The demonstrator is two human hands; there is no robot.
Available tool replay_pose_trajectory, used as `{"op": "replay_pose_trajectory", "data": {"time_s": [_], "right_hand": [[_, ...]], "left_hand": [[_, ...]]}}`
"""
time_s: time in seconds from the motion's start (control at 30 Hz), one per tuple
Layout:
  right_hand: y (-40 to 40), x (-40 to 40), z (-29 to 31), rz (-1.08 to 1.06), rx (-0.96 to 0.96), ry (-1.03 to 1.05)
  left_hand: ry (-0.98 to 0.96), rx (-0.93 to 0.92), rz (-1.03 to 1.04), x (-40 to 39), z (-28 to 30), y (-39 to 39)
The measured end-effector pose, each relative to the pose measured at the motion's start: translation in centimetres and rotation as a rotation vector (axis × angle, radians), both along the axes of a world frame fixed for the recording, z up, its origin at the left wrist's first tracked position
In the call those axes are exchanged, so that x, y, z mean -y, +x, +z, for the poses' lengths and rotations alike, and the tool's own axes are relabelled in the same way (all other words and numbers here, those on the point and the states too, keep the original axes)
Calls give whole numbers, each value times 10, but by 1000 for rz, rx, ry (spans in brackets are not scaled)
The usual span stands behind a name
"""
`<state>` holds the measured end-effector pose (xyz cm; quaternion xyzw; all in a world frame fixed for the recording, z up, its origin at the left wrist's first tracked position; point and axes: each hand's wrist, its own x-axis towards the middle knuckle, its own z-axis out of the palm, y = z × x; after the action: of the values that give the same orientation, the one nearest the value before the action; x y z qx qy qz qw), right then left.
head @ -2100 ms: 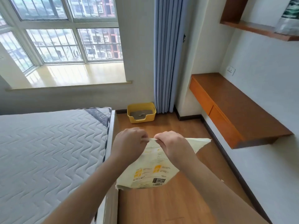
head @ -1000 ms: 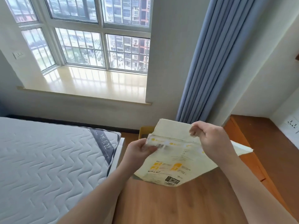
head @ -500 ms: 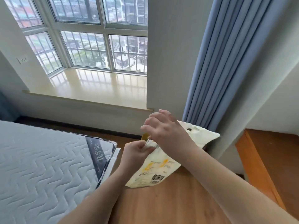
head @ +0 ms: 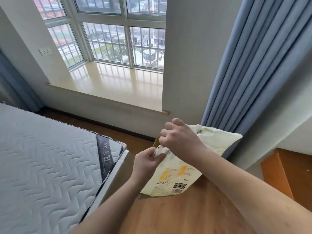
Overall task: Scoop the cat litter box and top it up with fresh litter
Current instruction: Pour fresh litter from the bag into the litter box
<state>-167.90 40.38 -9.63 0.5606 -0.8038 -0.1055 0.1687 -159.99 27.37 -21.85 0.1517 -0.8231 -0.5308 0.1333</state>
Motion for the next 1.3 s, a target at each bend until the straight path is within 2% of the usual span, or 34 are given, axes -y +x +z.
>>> {"op": "replay_pose_trajectory", "data": {"time_s": [0.13,0.27,0.47,0.67,0.87,1.13,1.3], "right_hand": [[-14,1,-2,-25,15,-114],[-37,0,-3,-74,32,-242],[-68,21,-13,-241,-30,-248],[-86,49,-22,-231,-79,-234],[-106,89,-79,-96,27,-206],[-173,124,-139,-152,47,-89],[-231,129,-181,-129,136,-125]], "left_hand": [[-26,121,-20,9,-23,6],[58,185,19,28,-46,9],[144,142,2,55,-45,-21],[88,109,-33,96,-48,-56],[-27,93,-19,122,-54,-92],[-78,108,32,135,-87,-158],[-101,102,76,139,-131,-210]]}}
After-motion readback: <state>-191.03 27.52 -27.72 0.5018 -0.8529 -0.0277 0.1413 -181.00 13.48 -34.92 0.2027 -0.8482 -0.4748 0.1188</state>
